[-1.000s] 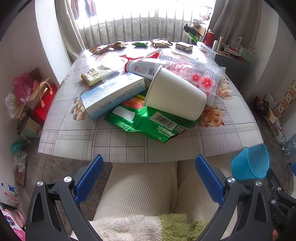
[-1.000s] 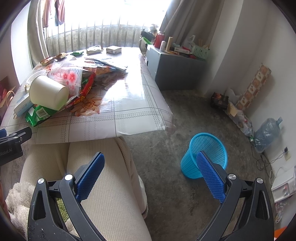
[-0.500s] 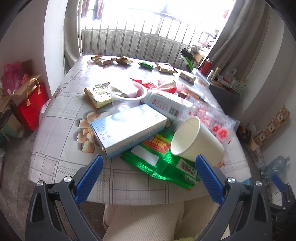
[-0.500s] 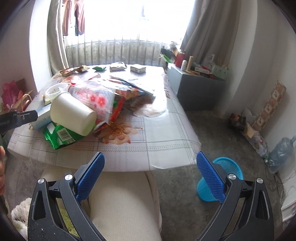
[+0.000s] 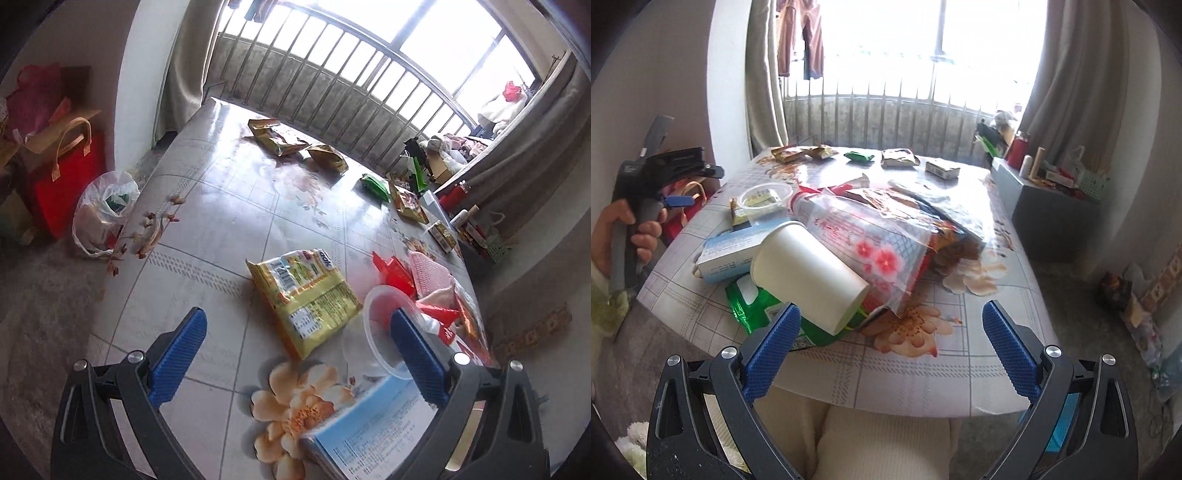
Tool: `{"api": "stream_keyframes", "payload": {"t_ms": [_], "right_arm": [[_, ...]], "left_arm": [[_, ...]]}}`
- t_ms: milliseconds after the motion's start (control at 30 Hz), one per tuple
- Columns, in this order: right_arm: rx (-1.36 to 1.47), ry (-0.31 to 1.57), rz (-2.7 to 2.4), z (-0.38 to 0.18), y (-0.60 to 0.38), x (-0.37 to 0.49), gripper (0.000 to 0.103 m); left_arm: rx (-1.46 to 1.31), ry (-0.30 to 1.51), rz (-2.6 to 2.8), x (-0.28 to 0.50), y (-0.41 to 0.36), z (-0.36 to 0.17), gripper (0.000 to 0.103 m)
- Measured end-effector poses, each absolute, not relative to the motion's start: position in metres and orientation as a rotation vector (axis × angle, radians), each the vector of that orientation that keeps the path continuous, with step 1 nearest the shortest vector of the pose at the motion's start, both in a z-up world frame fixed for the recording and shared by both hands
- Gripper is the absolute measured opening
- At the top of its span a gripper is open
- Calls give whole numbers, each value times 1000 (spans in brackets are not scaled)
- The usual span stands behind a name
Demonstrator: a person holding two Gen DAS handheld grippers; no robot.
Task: Collect trash
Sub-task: 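Grasp the yellow snack wrapper with the left tool while the right tool grasps the white paper cup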
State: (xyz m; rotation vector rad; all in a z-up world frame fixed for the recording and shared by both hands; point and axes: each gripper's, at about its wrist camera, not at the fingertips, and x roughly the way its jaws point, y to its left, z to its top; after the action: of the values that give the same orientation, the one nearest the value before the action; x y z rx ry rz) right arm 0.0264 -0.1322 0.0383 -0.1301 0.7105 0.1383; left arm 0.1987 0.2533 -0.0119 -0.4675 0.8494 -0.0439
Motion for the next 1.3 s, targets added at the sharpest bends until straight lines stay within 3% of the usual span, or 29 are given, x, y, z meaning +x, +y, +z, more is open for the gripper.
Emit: {"api": "stream_keyframes", "payload": {"t_ms": [33, 233, 367, 467, 733, 1033, 1300], "right_arm": [[-145, 716, 174, 39, -126, 32, 92], [-256, 756, 356, 35, -88, 60, 84], [-363, 796, 422, 25, -68, 73, 81], [-427, 829, 460, 19, -58, 75, 80], [-560, 870, 445, 3, -45, 82, 69], [-545, 839, 446, 11, -46, 75, 65], [-447, 788, 471, 30, -49, 73, 64]], "left_arm": [[-471, 861, -23, 209, 259, -17, 87], [-465, 942, -9, 261, 272, -49, 71], [-381, 930, -27, 269, 262, -52, 66], [-316, 940, -32, 270, 253, -54, 56], [-204, 924, -9, 270, 248, -57, 18], [-295, 888, -38, 260, 263, -48, 8], [-357, 758, -31, 239, 280, -8, 4]]}}
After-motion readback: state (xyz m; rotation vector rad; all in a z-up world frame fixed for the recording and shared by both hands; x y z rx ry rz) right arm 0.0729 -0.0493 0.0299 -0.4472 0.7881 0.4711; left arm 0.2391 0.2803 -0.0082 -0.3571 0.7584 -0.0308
